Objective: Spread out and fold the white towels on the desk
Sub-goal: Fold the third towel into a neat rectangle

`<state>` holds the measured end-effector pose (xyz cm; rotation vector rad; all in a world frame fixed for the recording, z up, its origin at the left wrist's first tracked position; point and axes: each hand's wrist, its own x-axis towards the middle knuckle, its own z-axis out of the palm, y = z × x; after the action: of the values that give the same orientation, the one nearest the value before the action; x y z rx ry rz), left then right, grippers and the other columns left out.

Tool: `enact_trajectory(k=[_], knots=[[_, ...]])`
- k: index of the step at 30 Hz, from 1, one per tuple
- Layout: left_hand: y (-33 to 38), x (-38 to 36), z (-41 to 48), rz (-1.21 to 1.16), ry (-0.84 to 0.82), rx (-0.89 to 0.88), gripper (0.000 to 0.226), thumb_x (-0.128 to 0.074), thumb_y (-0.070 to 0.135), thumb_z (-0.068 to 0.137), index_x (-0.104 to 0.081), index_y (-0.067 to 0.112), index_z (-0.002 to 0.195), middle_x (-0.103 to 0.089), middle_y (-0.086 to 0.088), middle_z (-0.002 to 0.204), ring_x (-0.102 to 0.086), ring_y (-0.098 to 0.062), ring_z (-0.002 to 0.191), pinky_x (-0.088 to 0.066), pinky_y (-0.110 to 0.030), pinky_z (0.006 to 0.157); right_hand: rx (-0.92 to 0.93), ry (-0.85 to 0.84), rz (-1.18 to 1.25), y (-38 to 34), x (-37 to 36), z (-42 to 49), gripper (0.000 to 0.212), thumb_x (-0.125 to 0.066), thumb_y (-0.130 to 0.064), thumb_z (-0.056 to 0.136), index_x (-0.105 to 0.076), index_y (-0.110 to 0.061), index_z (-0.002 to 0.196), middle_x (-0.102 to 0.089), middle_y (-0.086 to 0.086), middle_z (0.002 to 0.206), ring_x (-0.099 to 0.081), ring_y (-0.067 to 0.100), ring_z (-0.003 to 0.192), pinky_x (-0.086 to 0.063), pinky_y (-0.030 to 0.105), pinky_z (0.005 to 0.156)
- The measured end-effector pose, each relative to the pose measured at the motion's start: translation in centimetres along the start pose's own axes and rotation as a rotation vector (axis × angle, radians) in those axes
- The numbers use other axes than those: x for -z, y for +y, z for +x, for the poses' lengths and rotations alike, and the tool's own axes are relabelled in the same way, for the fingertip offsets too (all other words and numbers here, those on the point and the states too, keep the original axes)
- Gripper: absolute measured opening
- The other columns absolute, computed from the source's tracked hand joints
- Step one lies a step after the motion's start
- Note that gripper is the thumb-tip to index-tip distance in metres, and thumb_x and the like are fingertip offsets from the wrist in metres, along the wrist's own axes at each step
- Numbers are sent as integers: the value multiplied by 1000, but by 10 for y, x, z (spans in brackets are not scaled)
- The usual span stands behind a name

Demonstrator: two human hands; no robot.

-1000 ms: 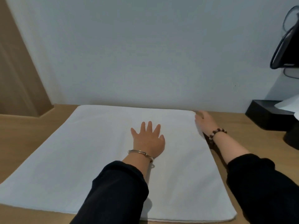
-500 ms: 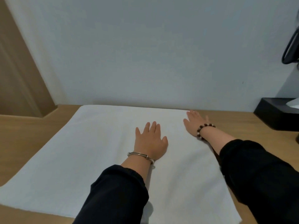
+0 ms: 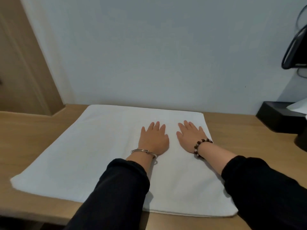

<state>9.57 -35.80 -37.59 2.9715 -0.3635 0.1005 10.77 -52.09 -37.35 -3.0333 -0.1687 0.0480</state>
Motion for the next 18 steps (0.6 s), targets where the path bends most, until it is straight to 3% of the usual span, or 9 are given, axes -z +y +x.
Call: enact_trajectory(k=[4,7,13,16,18], knots=[[-16,10,-5,26,-150,-150,58,-23,52,97,-9,33,150,-2,6,159,1,-18,146,0,-49,114,222,1,-1,1,1,-15,50,-21,-27,101,-17,-21,151,-8,0,160,-7,14,146,-7,42,116],[-54,15,-19,100,-134,-63,58,-17,57,96,-6,38,149,0,9,159,1,-17,146,0,-54,113,263,-54,-32,16,2,-26,51,-17,-32,102,-10,-26,152,-1,-4,160,0,11,146,-3,41,116],[-75,20,-49,109,-144,201,58,-13,60,94,-2,42,148,6,10,158,7,-19,146,1,-63,108,138,-204,-127,14,24,-43,52,-15,-30,102,1,-26,152,7,-3,160,2,15,146,-6,46,116],[-51,16,-57,68,-116,263,58,-11,56,94,-2,39,148,7,7,159,8,-22,145,3,-65,107,-67,-235,-277,-7,44,-40,57,-39,-25,94,-21,-12,147,-22,10,153,-27,29,138,-21,47,112],[-32,13,-61,55,-83,295,55,-10,49,96,-2,37,149,6,6,159,8,-24,145,3,-66,107,-100,-211,-304,-35,46,-44,69,-56,-28,84,-27,-9,144,-29,12,147,-32,32,133,-20,48,111]])
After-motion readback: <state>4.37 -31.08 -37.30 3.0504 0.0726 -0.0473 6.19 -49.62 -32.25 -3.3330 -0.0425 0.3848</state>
